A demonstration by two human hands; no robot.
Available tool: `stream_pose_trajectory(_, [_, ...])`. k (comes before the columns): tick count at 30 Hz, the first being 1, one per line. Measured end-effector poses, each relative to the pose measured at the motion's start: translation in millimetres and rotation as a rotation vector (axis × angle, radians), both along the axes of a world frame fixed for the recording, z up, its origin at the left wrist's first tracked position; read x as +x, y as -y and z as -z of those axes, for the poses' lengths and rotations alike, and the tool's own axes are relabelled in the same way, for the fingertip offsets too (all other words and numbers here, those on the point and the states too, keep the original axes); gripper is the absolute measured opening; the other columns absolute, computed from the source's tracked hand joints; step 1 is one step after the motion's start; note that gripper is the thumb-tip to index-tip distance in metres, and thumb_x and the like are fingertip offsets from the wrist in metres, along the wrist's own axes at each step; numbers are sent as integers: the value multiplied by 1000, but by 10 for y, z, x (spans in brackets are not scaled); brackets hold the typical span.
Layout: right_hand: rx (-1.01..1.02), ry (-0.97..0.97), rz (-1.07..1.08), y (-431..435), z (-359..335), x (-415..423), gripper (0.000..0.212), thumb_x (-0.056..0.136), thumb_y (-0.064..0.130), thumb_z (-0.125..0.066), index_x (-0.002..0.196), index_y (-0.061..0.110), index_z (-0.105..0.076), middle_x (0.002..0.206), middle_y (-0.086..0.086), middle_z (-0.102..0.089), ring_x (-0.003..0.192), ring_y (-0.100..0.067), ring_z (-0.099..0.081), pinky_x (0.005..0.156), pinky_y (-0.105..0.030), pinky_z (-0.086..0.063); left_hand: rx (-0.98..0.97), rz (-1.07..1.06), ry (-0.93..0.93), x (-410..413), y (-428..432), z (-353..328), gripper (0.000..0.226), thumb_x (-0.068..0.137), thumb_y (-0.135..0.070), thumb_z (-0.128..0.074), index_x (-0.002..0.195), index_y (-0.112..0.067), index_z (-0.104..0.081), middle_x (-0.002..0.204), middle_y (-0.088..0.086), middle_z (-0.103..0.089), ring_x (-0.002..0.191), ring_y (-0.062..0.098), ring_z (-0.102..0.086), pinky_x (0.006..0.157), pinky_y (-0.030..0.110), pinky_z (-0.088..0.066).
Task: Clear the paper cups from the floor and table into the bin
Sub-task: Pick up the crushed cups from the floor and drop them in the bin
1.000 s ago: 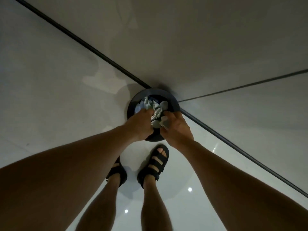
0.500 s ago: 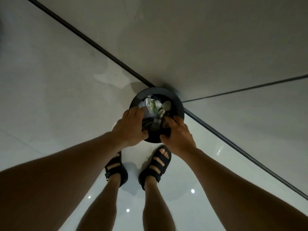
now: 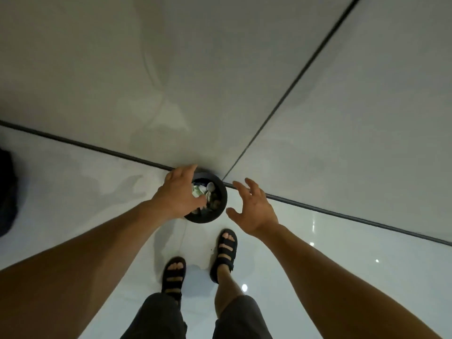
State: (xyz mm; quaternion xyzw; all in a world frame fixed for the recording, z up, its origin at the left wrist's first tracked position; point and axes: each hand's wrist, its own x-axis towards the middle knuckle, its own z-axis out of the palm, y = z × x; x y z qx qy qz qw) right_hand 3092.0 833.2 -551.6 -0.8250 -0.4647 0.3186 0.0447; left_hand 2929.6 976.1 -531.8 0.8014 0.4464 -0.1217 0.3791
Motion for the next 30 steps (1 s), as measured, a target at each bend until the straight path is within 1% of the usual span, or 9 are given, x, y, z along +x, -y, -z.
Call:
stream_pose_trajectory(3, [21,32,139,418,-590,-88,76,89,53,-59,152,36,-19,162,2,-6,147,-26,-18,107,-43,-39,31,136,1,51,92,-632,91,82,-44,-66,151,-19,-11,157,6,-14,143,29,-13,115,41,-23])
stream_pose_trajectory(7, [53,111,279,1021,-1304,-130,77,89,52,-60,152,34,-20,162,-1,-8,147,-26,-17,108,-44,-39,74,320,20,327,355,-1414,93,81,-46,-66,152,-21,-10,156,5,-13,142,28,-14,115,40,-23])
stream_pose_trajectory(13, [113,204,534,2011,-2067,-21,77,89,52,-58,153,34,-18,162,1,-8,147,-24,-14,108,-41,-40,147,641,79,969,1199,-2208,93,84,-48,-63,152,-21,-7,157,5,-11,143,26,-12,116,37,-20])
stream_pose_trajectory(18, [99,260,753,3070,-2403,111,81,89,55,-57,154,35,-13,162,0,-7,148,-24,-11,110,-45,-38,223,873,98,1472,2191,-2561,92,84,-48,-62,152,-21,-7,157,3,-11,143,26,-10,116,40,-20])
stream_pose_trajectory(22, [48,266,894,4116,-2545,158,83,89,56,-56,154,34,-10,163,-1,-4,149,-24,-5,113,-48,-32,278,1008,127,1893,3177,-2771,89,84,-48,-62,152,-21,-10,157,2,-12,144,25,-10,116,42,-21])
stream_pose_trajectory(30, [24,297,1131,6024,-2752,257,85,88,59,-55,155,34,-8,163,-1,0,149,-24,0,115,-52,-27,305,1274,228,2493,5277,-2919,84,84,-50,-60,150,-23,-16,158,-1,-13,145,22,-8,115,46,-23])
